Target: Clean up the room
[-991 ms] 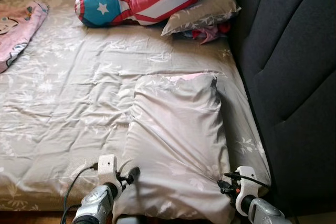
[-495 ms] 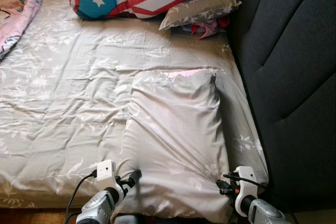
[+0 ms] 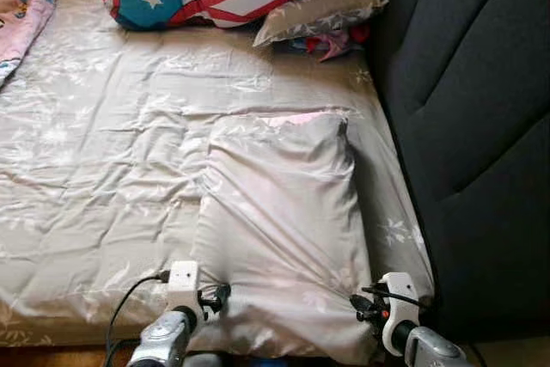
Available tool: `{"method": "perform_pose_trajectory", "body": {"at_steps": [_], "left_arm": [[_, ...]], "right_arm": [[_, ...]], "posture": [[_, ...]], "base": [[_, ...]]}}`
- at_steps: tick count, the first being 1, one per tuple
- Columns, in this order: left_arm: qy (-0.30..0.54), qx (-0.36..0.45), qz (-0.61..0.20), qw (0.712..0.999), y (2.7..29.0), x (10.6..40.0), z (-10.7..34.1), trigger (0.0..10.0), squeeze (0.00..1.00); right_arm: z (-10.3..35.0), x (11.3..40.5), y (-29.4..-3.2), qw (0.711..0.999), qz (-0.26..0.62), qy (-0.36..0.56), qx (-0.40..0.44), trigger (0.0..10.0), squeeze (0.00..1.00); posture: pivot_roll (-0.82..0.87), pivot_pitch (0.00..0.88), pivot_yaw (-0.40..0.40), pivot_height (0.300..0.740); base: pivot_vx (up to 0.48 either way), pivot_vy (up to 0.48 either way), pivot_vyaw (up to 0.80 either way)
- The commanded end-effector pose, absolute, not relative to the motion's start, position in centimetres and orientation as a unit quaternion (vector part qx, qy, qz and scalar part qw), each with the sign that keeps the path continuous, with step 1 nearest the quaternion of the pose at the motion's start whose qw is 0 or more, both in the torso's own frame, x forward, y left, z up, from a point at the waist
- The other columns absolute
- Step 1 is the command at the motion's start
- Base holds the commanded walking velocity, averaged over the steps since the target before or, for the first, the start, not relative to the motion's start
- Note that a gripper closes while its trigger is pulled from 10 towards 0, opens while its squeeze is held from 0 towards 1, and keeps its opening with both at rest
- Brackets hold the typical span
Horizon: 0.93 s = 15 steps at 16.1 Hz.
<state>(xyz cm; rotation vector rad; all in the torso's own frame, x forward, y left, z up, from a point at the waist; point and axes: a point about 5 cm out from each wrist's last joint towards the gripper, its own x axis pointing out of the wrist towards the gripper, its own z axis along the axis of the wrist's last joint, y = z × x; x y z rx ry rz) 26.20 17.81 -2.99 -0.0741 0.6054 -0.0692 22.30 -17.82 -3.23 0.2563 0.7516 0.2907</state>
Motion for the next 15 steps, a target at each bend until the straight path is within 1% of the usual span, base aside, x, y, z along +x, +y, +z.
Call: {"method": "perform_pose_trajectory", "body": {"at_steps": [1, 4, 6, 8, 10, 11, 12, 15], "left_arm": [[0.332, -0.037, -0.028, 0.942, 17.7, 24.6, -4.4, 10.0, 0.0], [0.285, -0.077, -0.027, 0.955, 16.8, 25.8, -3.3, 10.0, 0.0], [0.252, -0.081, -0.04, 0.963, 16.1, 26.0, -2.7, 10.0, 0.0], [0.232, -0.079, -0.044, 0.968, 16.1, 26.0, -2.4, 10.0, 0.0], [0.18, -0.076, -0.05, 0.979, 16.3, 26.2, -1.2, 10.0, 0.0], [0.175, -0.075, -0.051, 0.98, 16.3, 26.2, -1.0, 10.0, 0.0], [0.148, -0.068, -0.056, 0.985, 16.5, 26.2, -0.1, 10.0, 0.0], [0.154, -0.062, -0.048, 0.985, 17.5, 25.9, 0.0, 10.0, 0.0]], "right_arm": [[-5.4, 19.1, -18.1, 0.883, 0.124, 0.432, 0.135, 0.0, 0.0], [-4.7, 20.1, -16.6, 0.899, 0.135, 0.391, 0.142, 0.0, 0.0], [-4.0, 20.6, -15.5, 0.914, 0.14, 0.349, 0.151, 0.0, 0.0], [-3.6, 20.8, -15.2, 0.922, 0.139, 0.326, 0.157, 0.0, 0.0], [-3.1, 20.7, -15.0, 0.932, 0.124, 0.292, 0.172, 0.0, 0.0], [-3.1, 20.6, -15.0, 0.933, 0.124, 0.29, 0.174, 0.0, 0.0], [-3.1, 20.1, -14.5, 0.931, 0.132, 0.291, 0.179, 0.0, 0.0], [-3.4, 19.7, -14.2, 0.929, 0.135, 0.297, 0.177, 0.0, 0.0]], "posture": [[-0.15, 0.253, -0.097, 0.657], [-0.14, 0.241, -0.096, 0.657], [-0.13, 0.24, -0.093, 0.657], [-0.13, 0.24, -0.093, 0.657], [-0.12, 0.24, -0.087, 0.657], [-0.12, 0.24, -0.087, 0.657], [-0.12, 0.24, -0.084, 0.657], [-0.11, 0.243, -0.081, 0.657]], "base": [[0.0, 0.0, 0.0], [0.0, 0.0, 0.0], [0.0, 0.0, 0.0], [0.0, 0.0, 0.0], [0.0, 0.0, 0.0], [0.0, 0.0, 0.0], [0.0, 0.0, 0.0], [0.0, 0.0, 0.0]]}}
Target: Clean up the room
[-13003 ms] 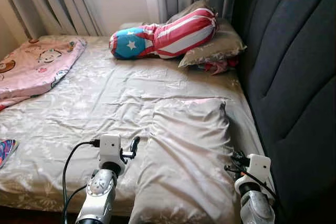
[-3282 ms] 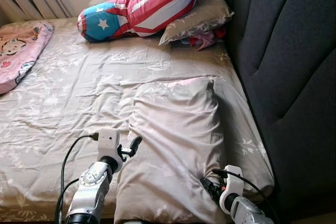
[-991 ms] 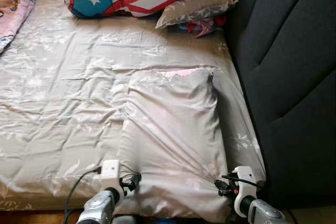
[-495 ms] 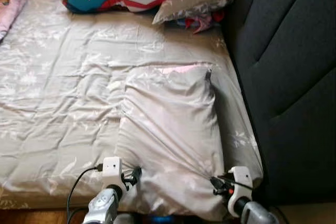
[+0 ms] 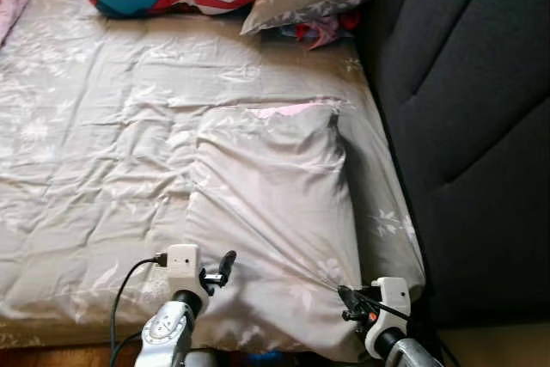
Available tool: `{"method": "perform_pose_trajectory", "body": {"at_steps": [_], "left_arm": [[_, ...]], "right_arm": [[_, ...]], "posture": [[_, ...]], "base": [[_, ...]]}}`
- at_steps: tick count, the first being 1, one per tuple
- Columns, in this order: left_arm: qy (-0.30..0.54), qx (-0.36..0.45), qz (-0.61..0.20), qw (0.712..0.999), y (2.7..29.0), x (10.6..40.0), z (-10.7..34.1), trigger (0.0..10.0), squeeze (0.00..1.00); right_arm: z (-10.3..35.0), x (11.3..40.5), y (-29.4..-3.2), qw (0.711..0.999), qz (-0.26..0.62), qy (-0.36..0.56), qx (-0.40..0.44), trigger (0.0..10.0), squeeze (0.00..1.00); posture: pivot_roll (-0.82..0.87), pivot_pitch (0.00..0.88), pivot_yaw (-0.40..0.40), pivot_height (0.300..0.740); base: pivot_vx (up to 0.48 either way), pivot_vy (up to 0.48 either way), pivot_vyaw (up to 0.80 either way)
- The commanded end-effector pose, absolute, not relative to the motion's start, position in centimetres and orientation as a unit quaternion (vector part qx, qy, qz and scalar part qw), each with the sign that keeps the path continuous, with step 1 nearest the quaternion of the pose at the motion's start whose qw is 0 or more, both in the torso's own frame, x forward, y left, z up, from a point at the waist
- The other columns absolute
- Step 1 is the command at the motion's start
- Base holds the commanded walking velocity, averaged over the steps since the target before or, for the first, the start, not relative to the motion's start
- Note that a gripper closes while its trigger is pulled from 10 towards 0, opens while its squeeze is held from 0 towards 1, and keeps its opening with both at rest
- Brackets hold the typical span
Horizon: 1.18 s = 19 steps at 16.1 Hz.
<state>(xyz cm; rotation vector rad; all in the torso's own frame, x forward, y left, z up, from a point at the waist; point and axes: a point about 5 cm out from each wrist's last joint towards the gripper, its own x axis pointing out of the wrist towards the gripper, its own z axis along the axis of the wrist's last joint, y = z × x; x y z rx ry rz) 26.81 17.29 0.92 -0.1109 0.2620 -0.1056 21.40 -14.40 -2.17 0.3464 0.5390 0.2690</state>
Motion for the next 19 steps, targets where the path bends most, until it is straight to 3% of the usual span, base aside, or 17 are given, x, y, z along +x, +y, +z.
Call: {"method": "perform_pose_trajectory", "body": {"at_steps": [1, 6, 10, 19], "left_arm": [[0.174, -0.044, -0.024, 0.983, 18.5, 25.6, -0.5, 10.0, 0.0], [0.24, -0.009, 0.048, 0.969, 20.8, 25.4, -1.6, 10.0, 0.0], [0.333, -0.084, 0.017, 0.939, 19.6, 23.5, -4.4, 10.0, 0.0], [0.438, -0.143, -0.029, 0.887, 18.0, 19.4, -7.7, 10.0, 0.0]], "right_arm": [[-3.4, 19.7, -14.2, 0.929, 0.135, 0.295, 0.177, 0.0, 0.0], [-3.6, 19.7, -14.4, 0.928, 0.137, 0.301, 0.171, 0.0, 0.0], [-3.6, 19.3, -14.5, 0.927, 0.142, 0.307, 0.164, 0.0, 0.0], [-3.2, 18.7, -15.2, 0.927, 0.142, 0.308, 0.162, 0.0, 0.0]], "posture": [[-0.11, 0.243, -0.08, 0.657], [-0.1, 0.238, -0.081, 0.657], [-0.13, 0.251, -0.089, 0.657], [-0.17, 0.26, -0.098, 0.657]], "base": [[0.0, 0.0, 0.0], [0.0, 0.0, 0.0], [0.0, 0.0, 0.0], [0.0, 0.0, 0.0]]}}
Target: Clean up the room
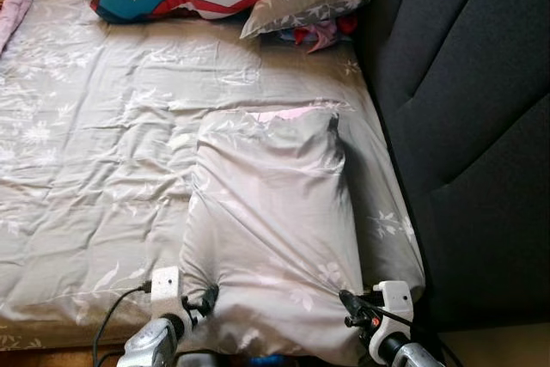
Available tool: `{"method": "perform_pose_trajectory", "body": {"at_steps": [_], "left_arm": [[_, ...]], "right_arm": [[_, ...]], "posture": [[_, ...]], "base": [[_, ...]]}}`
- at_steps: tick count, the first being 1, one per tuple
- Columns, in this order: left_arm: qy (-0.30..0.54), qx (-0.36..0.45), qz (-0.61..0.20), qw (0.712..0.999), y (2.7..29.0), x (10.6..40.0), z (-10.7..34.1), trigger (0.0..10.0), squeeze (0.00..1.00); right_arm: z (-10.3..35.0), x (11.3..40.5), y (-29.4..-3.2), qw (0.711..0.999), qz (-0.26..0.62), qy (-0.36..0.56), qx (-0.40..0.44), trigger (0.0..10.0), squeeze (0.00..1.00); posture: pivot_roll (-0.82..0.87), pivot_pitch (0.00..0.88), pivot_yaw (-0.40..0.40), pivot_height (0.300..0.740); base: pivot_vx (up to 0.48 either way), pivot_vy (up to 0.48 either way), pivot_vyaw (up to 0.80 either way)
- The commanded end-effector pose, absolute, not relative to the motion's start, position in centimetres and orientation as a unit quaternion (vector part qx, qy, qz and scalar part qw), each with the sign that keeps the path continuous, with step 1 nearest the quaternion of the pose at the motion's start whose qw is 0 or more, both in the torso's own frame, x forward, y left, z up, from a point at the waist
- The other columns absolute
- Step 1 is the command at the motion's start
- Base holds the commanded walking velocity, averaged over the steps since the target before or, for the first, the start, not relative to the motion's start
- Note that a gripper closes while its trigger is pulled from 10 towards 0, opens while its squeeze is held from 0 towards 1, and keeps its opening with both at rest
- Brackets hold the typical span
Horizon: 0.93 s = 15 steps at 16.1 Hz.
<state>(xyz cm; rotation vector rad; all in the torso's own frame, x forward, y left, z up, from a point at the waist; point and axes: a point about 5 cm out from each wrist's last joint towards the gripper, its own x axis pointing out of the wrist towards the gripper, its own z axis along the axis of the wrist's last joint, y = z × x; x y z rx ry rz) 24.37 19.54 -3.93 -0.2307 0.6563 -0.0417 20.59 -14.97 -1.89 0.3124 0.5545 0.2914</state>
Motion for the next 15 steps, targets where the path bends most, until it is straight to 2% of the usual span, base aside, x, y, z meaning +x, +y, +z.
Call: {"method": "perform_pose_trajectory", "body": {"at_steps": [1, 5, 6, 7, 15], "left_arm": [[0.447, -0.138, -0.038, 0.883, 17.7, 19.0, -7.9, 10.0, 0.0], [0.449, -0.098, -0.059, 0.886, 16.6, 19.5, -7.8, 10.0, 0.0], [0.448, -0.096, -0.056, 0.887, 16.6, 19.5, -7.8, 1.9, 0.0], [0.445, -0.106, -0.059, 0.887, 16.4, 19.7, -7.7, 0.0, 0.0], [0.443, -0.125, -0.077, 0.884, 16.0, 19.5, -7.7, 0.0, 0.0]], "right_arm": [[-3.1, 18.6, -15.2, 0.927, 0.142, 0.308, 0.161, 0.0, 0.0], [-3.0, 18.5, -15.4, 0.926, 0.142, 0.31, 0.159, 0.0, 0.0], [-3.0, 18.6, -15.4, 0.926, 0.142, 0.311, 0.159, 0.0, 0.0], [-3.0, 18.6, -15.3, 0.926, 0.143, 0.312, 0.16, 0.0, 0.0], [-3.2, 18.5, -15.2, 0.923, 0.145, 0.321, 0.157, 0.0, 0.0]], "posture": [[-0.17, 0.26, -0.098, 0.657], [-0.17, 0.26, -0.102, 0.657], [-0.17, 0.26, -0.102, 0.657], [-0.18, 0.261, -0.104, 0.657], [-0.17, 0.263, -0.106, 0.657]], "base": [[0.0, 0.0, 0.0], [0.0, 0.0, 0.0], [0.0, 0.0, 0.0], [0.0, 0.0, 0.0], [0.0, 0.0, 0.0]]}}
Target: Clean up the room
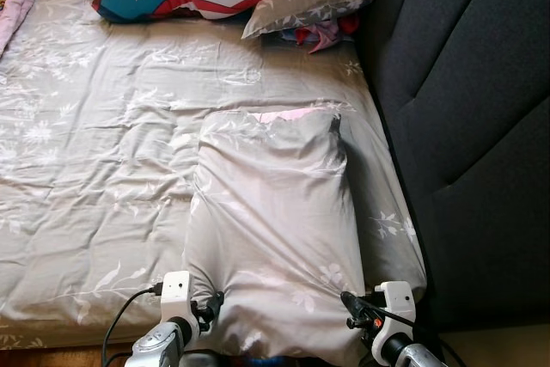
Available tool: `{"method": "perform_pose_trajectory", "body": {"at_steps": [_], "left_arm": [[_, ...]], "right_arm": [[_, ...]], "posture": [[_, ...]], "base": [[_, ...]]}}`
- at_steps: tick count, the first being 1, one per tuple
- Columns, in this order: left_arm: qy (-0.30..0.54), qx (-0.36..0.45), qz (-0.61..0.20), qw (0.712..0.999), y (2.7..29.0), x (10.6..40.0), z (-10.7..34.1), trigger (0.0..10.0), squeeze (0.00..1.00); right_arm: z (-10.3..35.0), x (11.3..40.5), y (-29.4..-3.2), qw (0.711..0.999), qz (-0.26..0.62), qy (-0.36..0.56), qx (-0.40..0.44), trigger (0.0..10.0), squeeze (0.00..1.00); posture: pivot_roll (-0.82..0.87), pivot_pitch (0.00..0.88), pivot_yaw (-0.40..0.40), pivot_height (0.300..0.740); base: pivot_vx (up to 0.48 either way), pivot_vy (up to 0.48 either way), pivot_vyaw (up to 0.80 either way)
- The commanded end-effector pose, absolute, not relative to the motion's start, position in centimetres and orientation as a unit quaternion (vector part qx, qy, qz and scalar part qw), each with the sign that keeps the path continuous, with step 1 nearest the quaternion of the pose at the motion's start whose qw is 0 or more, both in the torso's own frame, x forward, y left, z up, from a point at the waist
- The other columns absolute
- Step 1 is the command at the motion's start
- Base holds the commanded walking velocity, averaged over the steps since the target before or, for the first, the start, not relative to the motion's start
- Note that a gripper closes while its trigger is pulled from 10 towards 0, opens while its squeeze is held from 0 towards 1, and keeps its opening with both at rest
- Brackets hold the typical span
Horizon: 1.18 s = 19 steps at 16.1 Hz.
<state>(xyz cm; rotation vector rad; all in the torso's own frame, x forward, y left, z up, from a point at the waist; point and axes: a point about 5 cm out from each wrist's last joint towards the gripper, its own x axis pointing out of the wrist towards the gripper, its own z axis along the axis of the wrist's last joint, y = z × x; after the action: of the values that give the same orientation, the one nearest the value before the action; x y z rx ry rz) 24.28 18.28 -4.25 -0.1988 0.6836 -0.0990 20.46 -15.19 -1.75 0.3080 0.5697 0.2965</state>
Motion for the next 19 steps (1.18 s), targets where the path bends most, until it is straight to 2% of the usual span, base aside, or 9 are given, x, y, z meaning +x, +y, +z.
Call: {"method": "perform_pose_trajectory", "body": {"at_steps": [1, 13, 19], "left_arm": [[0.439, -0.128, -0.081, 0.886, 16.0, 19.6, -7.6, 0.0, 0.0], [0.399, -0.154, -0.086, 0.9, 15.8, 21.4, -6.5, 0.0, 0.0], [0.351, -0.157, -0.093, 0.918, 15.9, 23.6, -5.0, 0.0, 0.0]], "right_arm": [[-3.2, 18.5, -15.2, 0.922, 0.145, 0.322, 0.157, 0.0, 0.0], [-3.5, 19.2, -14.8, 0.923, 0.144, 0.319, 0.162, 0.0, 0.0], [-3.5, 20.6, -14.5, 0.928, 0.137, 0.307, 0.159, 0.0, 0.0]], "posture": [[-0.17, 0.263, -0.106, 0.657], [-0.15, 0.245, -0.098, 0.657], [-0.11, 0.208, -0.081, 0.657]], "base": [[0.0, 0.0, 0.0], [0.0, 0.0, 0.0], [0.0, 0.0, 0.0]]}}
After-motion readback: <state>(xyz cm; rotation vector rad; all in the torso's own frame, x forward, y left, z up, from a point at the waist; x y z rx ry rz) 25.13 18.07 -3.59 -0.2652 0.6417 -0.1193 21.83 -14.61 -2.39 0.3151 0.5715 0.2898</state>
